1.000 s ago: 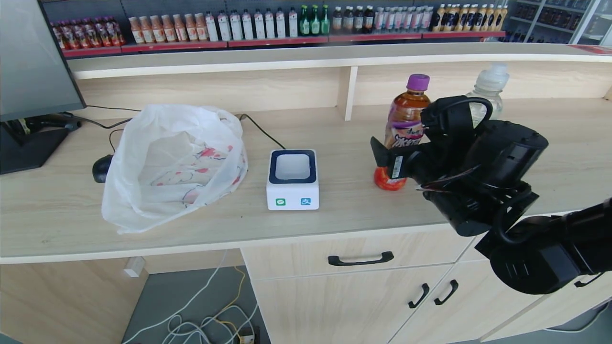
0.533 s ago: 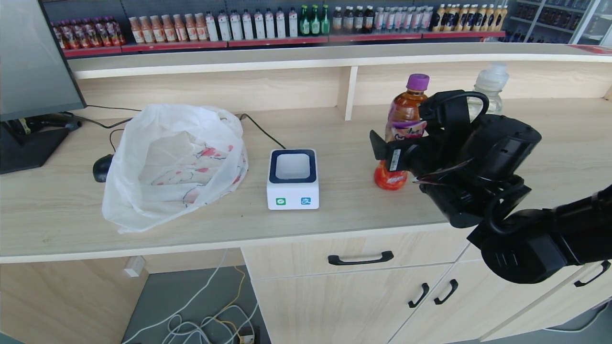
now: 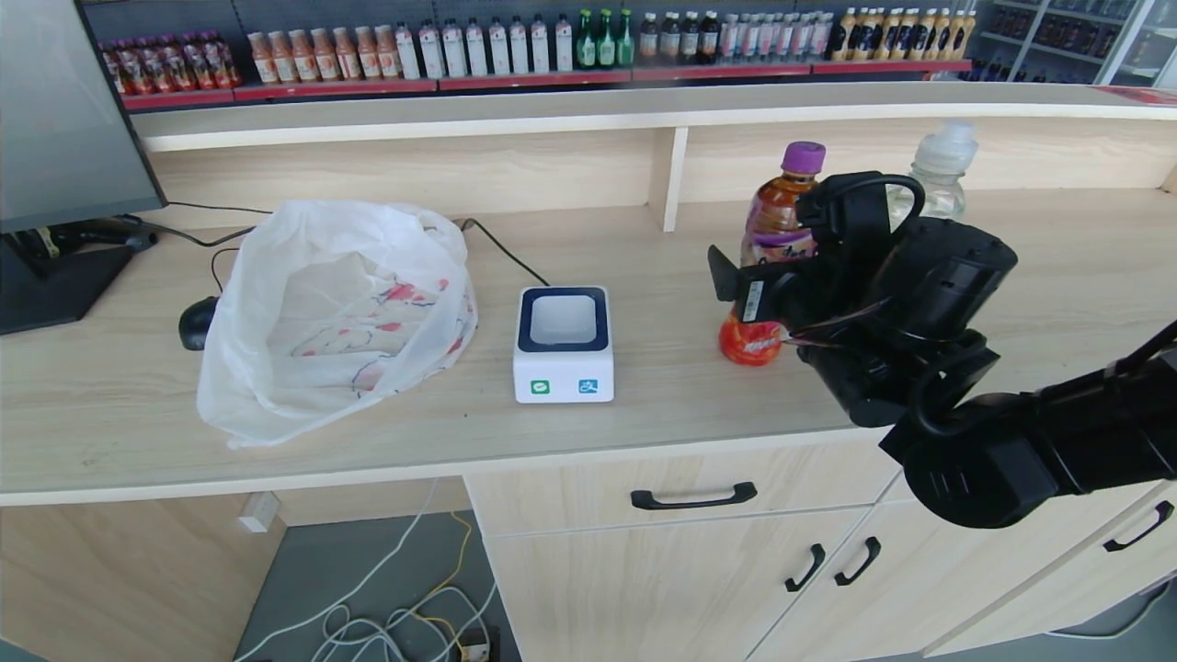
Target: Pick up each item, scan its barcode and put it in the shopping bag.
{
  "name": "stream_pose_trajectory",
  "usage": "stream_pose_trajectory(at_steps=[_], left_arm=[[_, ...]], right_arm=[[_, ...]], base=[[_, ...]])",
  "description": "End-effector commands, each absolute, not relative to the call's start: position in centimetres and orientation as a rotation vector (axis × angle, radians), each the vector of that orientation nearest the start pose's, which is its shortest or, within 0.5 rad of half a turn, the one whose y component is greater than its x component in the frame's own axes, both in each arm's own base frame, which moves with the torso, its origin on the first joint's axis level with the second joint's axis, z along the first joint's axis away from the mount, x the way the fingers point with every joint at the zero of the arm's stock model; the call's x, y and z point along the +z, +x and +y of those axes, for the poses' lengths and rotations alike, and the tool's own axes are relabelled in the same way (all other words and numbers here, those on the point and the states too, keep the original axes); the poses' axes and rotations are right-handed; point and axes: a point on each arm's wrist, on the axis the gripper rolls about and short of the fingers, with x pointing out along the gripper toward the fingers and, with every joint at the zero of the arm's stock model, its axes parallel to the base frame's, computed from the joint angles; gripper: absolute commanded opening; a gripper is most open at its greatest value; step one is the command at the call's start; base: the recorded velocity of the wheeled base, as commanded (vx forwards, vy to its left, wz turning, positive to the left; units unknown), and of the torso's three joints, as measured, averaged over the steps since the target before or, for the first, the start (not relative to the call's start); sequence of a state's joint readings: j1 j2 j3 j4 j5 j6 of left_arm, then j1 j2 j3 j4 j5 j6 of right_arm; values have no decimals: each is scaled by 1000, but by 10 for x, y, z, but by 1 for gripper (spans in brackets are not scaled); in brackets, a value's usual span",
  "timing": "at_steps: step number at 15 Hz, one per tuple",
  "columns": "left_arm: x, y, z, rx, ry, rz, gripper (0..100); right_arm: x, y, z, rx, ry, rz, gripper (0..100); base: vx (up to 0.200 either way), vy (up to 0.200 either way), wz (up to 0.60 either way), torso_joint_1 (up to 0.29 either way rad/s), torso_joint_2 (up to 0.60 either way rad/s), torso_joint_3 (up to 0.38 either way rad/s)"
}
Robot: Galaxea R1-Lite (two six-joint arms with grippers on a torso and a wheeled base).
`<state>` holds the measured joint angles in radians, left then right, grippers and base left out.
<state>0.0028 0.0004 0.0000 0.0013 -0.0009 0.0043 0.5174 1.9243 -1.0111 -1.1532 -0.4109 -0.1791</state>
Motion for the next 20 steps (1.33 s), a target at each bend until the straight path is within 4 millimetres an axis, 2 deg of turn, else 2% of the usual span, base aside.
stream_pose_trajectory(at_steps=[1,14,15,20], left_arm=[[75,-23,0,3,5,2,100],[75,-23,0,3,5,2,100],[75,-23,0,3,5,2,100],[75,-23,0,3,5,2,100]], right_arm=[[210,326,176,88,-75,-216,100],[215,334,177,86,-58,-241,100],[216,334,177,86,-57,-242,0],[219,330,178,91,-47,-249,0]], base=[[0,0,0,0,0,0],[0,0,0,0,0,0],[0,0,0,0,0,0],[0,0,0,0,0,0]])
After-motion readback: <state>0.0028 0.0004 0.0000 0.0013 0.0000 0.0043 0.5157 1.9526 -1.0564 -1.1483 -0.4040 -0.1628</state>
